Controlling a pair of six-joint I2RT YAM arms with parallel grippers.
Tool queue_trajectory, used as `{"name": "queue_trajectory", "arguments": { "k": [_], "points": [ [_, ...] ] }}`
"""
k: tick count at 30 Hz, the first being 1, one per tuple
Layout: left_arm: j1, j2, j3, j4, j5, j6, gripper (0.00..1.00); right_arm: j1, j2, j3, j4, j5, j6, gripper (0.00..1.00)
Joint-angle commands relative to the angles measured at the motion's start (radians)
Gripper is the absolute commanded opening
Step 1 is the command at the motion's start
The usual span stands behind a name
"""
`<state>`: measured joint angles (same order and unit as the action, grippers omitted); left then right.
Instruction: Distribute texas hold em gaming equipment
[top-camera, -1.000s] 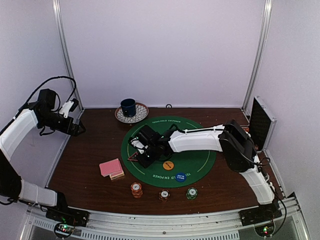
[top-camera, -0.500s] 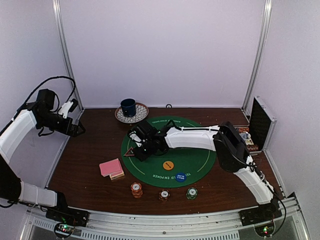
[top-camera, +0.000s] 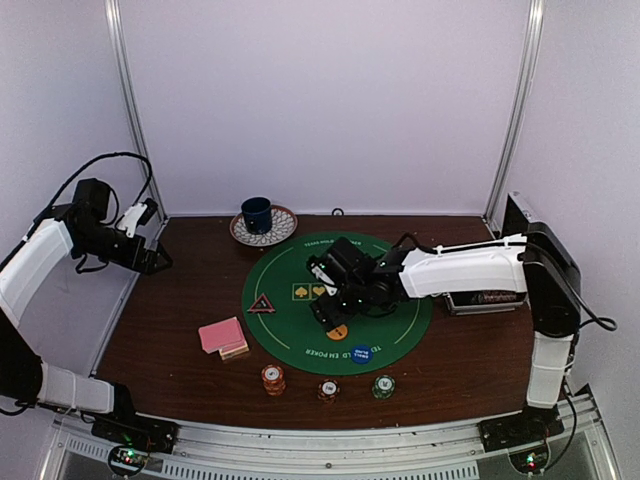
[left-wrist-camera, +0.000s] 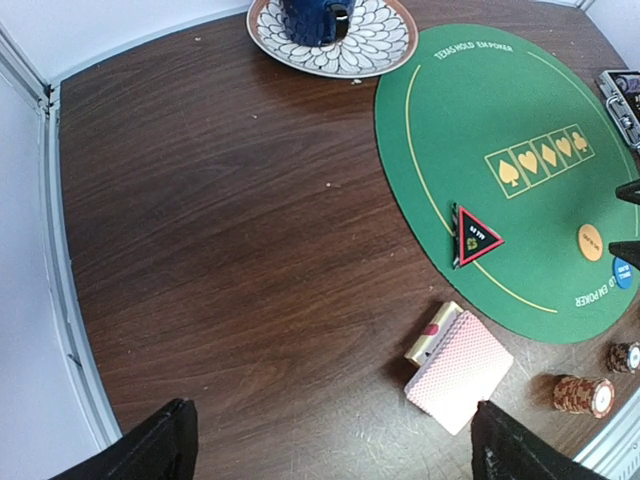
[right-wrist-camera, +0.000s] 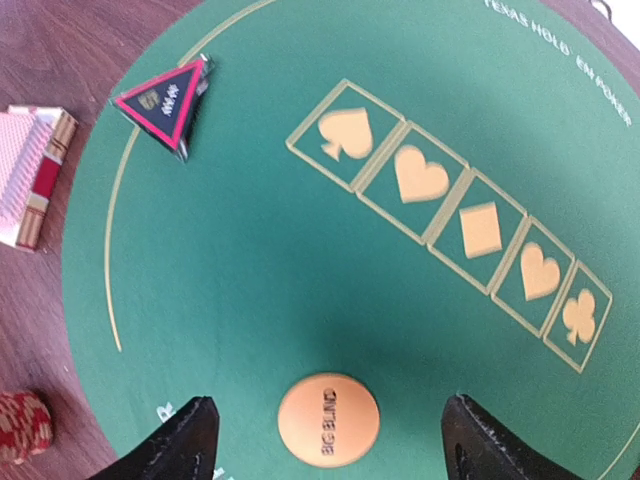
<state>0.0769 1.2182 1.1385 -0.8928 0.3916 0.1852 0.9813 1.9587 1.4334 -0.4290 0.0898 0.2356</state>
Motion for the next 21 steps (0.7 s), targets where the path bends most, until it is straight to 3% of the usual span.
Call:
{"name": "queue_trajectory", "arguments": {
  "k": [1, 6, 21],
  "points": [
    [0.006, 0.004, 0.04, -0.001, 0.033, 0.016, 0.98, 0.001, -0.031, -0.1, 0.025, 0.031, 0.065, 0.79],
    [0.006, 0.008, 0.05, -0.011, 0.042, 0.017, 0.97, 0.0, -0.014, -0.121, 0.025, 0.018, 0.082, 0.71],
    [0.006, 0.01, 0.056, -0.012, 0.057, 0.016, 0.98, 0.0, 0.061, -0.136, 0.036, -0.017, 0.097, 0.69]
  ]
}}
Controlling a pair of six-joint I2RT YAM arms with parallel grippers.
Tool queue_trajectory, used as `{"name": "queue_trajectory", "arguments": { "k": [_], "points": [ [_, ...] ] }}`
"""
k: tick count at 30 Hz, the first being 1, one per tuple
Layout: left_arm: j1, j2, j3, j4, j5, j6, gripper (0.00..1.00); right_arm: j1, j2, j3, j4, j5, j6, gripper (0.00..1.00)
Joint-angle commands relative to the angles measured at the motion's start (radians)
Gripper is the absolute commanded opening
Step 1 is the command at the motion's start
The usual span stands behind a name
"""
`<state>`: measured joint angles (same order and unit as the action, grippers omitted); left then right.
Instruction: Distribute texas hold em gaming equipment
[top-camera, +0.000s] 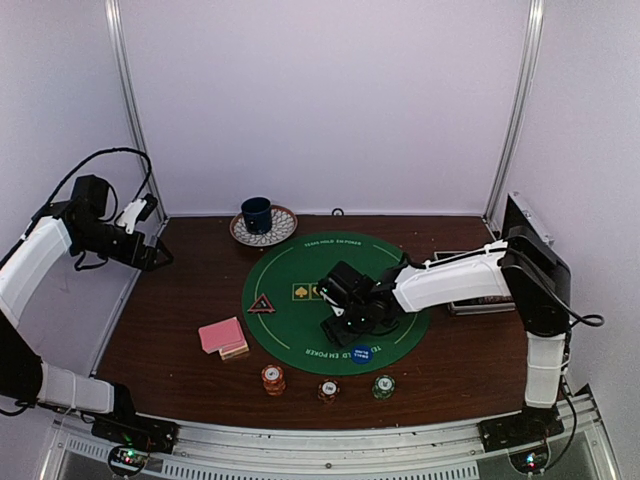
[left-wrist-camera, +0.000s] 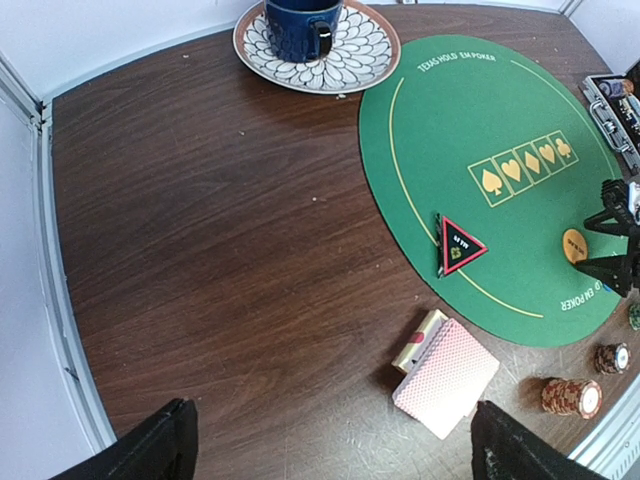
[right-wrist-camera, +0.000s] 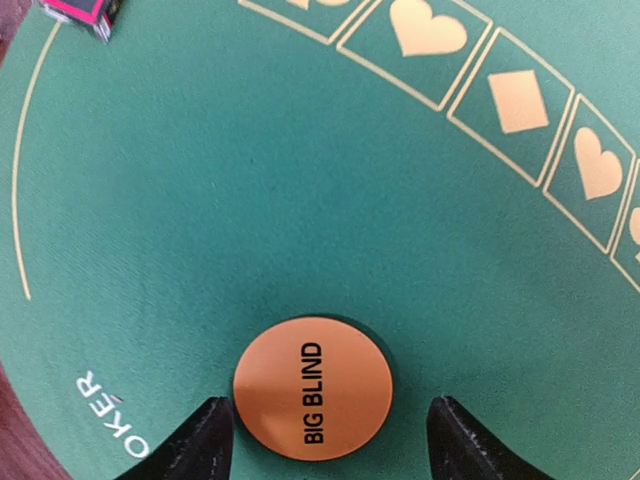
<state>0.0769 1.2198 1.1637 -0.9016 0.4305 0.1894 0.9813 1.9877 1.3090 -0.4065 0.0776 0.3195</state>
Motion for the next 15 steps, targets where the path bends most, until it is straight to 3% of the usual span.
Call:
{"name": "queue_trajectory", "arguments": {
  "k": [1, 9, 15],
  "points": [
    [0.006, 0.009, 0.031, -0.003, 0.018, 0.012, 0.98, 0.001, 0.037, -0.01, 0.014, -0.003, 0.013, 0.67],
    [0.006, 0.009, 0.031, -0.004, 0.016, 0.01, 0.97, -0.031, 0.07, -0.004, 0.025, 0.015, 0.01, 0.48],
    [0.007, 0.013, 0.034, -0.003, 0.021, 0.006, 0.98, -0.096, 0.098, 0.053, 0.023, 0.01, -0.033, 0.44]
  ]
}}
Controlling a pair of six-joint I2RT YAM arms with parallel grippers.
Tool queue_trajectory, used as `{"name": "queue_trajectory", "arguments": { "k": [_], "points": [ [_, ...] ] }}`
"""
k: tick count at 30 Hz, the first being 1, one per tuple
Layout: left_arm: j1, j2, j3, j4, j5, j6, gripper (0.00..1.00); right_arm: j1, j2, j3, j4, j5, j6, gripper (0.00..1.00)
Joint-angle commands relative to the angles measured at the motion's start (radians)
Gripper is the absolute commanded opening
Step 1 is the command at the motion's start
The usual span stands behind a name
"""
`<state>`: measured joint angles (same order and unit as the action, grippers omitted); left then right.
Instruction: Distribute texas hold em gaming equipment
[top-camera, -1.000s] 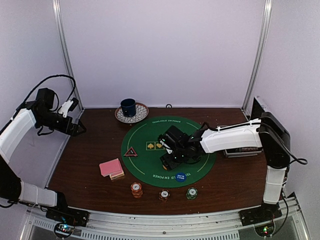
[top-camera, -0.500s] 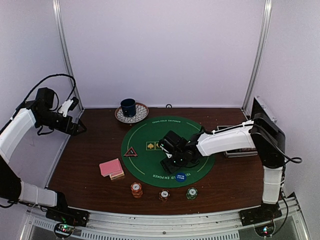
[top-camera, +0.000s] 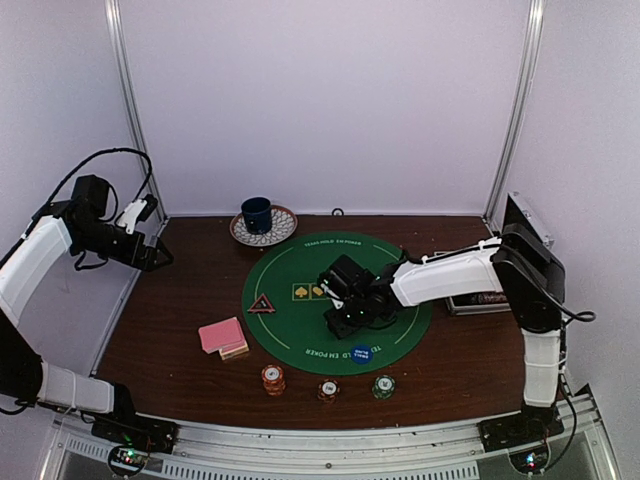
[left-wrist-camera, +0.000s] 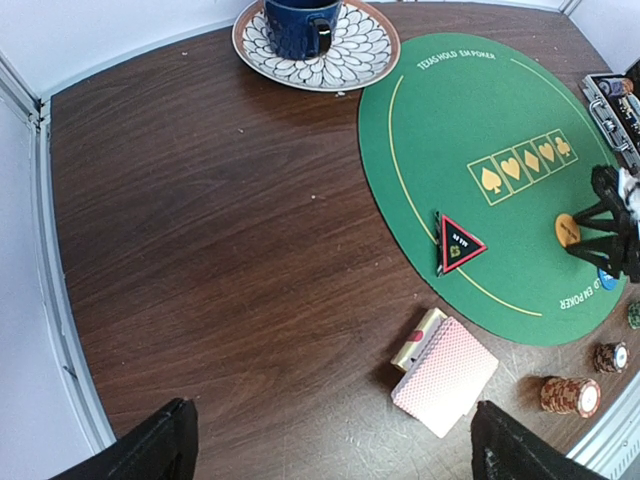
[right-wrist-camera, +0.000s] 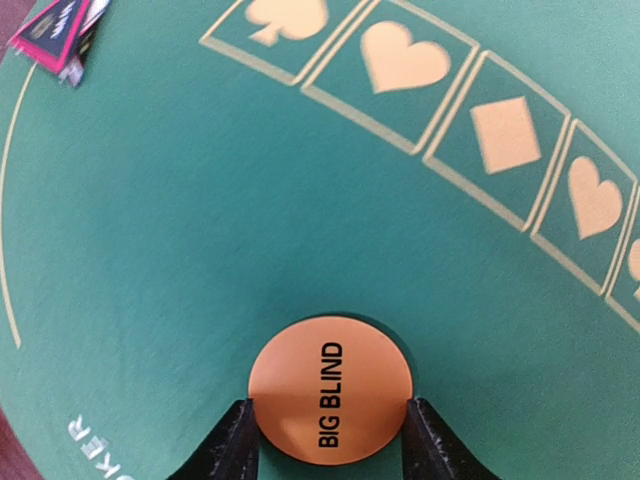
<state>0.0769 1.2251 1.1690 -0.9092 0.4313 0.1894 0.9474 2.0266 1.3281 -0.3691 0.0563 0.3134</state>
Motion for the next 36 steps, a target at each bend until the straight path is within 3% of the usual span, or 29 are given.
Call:
{"name": "queue_trajectory", "arguments": {
  "k": [1, 11, 23, 36],
  "points": [
    [0.006, 0.009, 0.029, 0.004, 0.021, 0.004, 0.98, -0.073, 0.069, 0.051, -0.018, 0.033, -0.036, 0.43],
    [0.006, 0.015, 0.035, 0.0, 0.016, 0.007, 0.98, -0.191, 0.24, 0.306, -0.062, 0.035, -0.126, 0.42],
    [0.006, 0.02, 0.037, -0.01, 0.019, 0.015, 0.98, -0.307, 0.535, 0.831, -0.305, -0.053, -0.123, 0.41],
    [0.006, 0.031, 0.032, -0.01, 0.03, 0.016, 0.97, -0.335, 0.678, 1.102, -0.401, -0.075, -0.097, 0.43]
  ]
}}
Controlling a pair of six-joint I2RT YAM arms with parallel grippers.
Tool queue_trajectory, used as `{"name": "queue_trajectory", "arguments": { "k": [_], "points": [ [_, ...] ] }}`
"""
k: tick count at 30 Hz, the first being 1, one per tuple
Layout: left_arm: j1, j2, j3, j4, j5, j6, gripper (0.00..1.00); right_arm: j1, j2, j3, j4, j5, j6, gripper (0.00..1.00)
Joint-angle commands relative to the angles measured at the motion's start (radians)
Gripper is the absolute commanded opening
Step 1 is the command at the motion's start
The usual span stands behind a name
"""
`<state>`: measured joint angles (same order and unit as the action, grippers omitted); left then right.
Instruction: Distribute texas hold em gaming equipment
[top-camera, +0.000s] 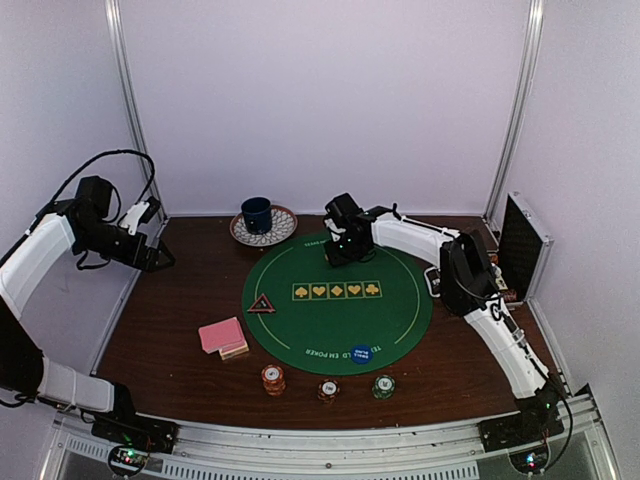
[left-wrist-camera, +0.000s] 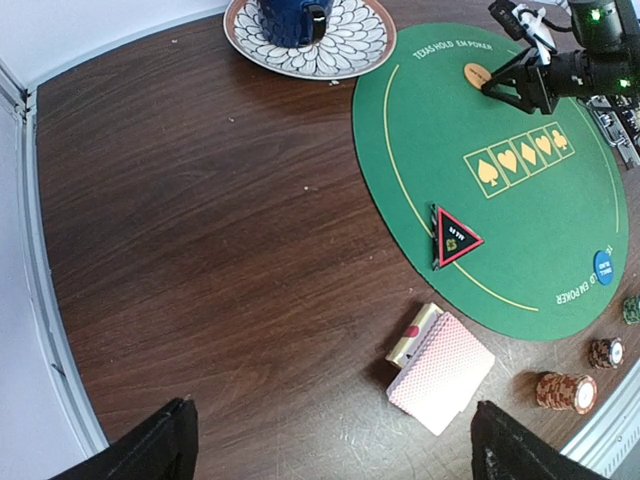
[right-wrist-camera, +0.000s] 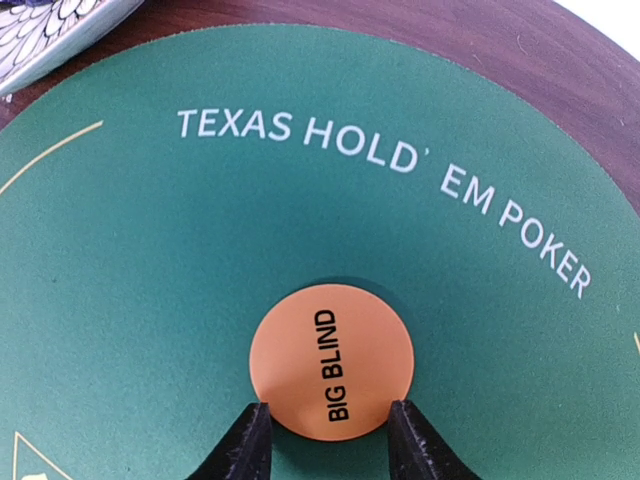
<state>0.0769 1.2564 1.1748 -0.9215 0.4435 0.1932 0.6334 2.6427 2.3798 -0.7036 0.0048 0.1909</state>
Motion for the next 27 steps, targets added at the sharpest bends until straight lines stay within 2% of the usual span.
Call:
{"name": "queue_trajectory", "arguments": {
  "k": [1, 5, 9, 12, 15, 19, 23, 27],
  "points": [
    [0.006, 0.001, 0.026, 0.003, 0.018, 0.012, 0.98, -0.027, 0.069, 0.071, -0.072, -0.04, 0.031, 0.43],
    [0.006, 0.003, 0.025, 0.003, 0.021, 0.011, 0.98, -0.031, 0.069, 0.082, -0.076, -0.057, 0.027, 0.44],
    [0.006, 0.0, 0.029, 0.003, 0.023, 0.007, 0.98, -0.022, 0.004, 0.051, -0.053, -0.056, -0.011, 0.62],
    [0.006, -0.009, 0.03, 0.001, 0.022, 0.005, 0.98, -0.002, -0.117, -0.08, 0.001, -0.03, -0.039, 0.77],
    [0.006, -0.017, 0.029, -0.001, 0.026, 0.0, 0.98, 0.022, -0.265, -0.269, 0.063, -0.014, -0.043, 0.82],
    [0.006, -0.023, 0.029, -0.011, 0.041, -0.008, 0.97, 0.073, -0.488, -0.6, 0.154, -0.009, -0.017, 0.83],
    [0.006, -0.033, 0.025, -0.019, 0.047, -0.007, 0.98, 0.153, -0.691, -0.93, 0.198, -0.015, 0.021, 0.79],
    [0.006, -0.039, 0.027, -0.029, 0.049, -0.004, 0.98, 0.252, -0.821, -1.119, 0.184, -0.01, 0.051, 0.74]
  ]
}}
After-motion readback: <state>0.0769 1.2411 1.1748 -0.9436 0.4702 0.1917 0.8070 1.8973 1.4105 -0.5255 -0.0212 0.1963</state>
